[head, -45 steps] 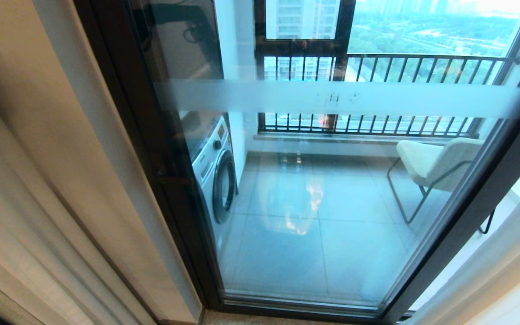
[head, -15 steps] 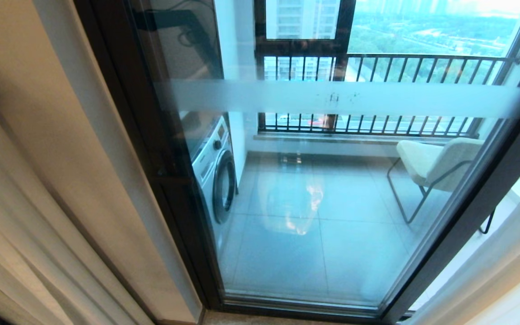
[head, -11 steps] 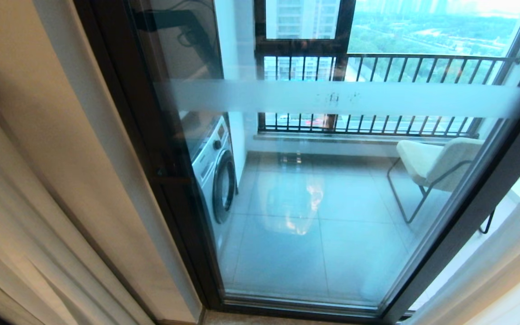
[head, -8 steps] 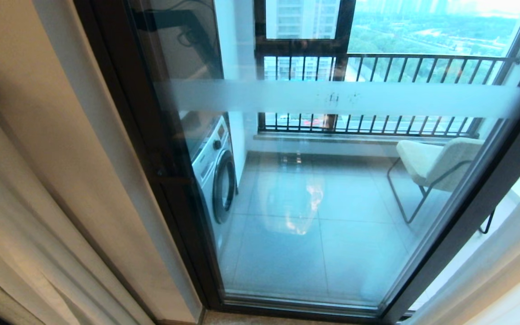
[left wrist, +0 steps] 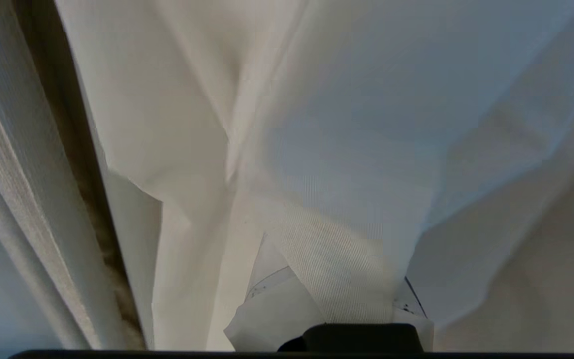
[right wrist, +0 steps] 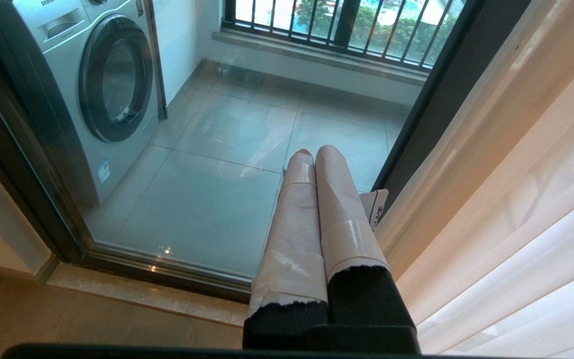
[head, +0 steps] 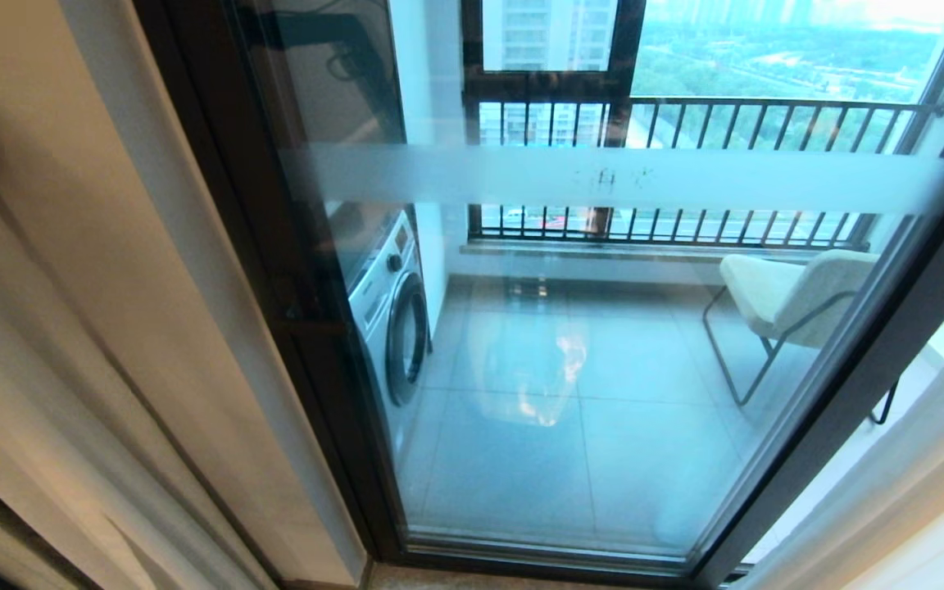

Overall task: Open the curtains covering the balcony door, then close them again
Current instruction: Close the inner curtains on both sides

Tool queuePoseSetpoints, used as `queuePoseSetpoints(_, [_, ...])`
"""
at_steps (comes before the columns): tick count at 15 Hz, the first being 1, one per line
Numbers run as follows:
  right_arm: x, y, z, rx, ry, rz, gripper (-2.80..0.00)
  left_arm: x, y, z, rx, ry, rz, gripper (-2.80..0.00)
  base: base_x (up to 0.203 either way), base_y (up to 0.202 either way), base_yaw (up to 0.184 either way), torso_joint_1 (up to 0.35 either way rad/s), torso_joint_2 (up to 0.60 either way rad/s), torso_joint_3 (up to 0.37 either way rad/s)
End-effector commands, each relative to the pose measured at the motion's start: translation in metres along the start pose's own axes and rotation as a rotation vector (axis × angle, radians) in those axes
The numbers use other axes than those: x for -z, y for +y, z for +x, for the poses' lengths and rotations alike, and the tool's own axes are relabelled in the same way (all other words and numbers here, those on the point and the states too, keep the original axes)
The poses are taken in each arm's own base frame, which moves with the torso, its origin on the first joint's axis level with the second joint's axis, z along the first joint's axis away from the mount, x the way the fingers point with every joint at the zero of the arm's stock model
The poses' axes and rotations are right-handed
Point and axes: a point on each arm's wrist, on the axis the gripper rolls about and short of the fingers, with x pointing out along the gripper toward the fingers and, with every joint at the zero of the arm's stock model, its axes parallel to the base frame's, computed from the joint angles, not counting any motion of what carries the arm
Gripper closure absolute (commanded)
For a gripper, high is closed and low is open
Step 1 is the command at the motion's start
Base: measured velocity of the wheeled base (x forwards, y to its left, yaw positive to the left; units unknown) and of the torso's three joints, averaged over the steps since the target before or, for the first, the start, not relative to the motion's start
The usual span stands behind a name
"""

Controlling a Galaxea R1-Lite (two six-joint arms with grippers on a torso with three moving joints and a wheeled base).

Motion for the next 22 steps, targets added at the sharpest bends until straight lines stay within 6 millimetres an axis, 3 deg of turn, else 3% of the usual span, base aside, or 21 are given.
queuePoseSetpoints(1, [0.0, 0.0, 0.0, -0.001, 0.001, -0.001, 0.0, -0.014, -0.005, -0.014, 0.021, -0.029, -0.019, 0.0, 0.0, 0.0, 0.0, 0.0, 0.0, 0.0])
queuePoseSetpoints(13, [0.0, 0.0, 0.0, -0.001, 0.001, -0.001, 0.0, -0.039, -0.049, -0.083, 0.195, 0.016, -0.079, 0.0, 0.0, 0.0, 0.0, 0.0, 0.0, 0.0])
queuePoseSetpoints(22, [0.0, 0.0, 0.0, -0.001, 0.001, -0.001, 0.0, -0.037, -0.088, -0.156, 0.471, 0.109, -0.098, 0.0, 0.0, 0.0, 0.0, 0.0, 0.0, 0.0])
